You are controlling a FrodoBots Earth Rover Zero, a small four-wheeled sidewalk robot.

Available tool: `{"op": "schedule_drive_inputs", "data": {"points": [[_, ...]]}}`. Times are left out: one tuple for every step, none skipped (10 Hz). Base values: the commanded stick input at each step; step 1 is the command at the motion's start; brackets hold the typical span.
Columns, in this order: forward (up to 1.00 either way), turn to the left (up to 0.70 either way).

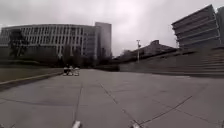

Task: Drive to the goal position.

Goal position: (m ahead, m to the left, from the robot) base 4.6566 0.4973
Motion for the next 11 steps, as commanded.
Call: {"op": "schedule_drive_inputs", "data": {"points": [[0.70,-0.01],[0.70,-0.01],[0.70,0.00],[0.70,0.01],[0.70,0.11],[0.70,0.24],[0.70,0.28],[0.70,0.28],[0.70,0.01],[0.70,-0.01],[0.70,-0.01]]}}
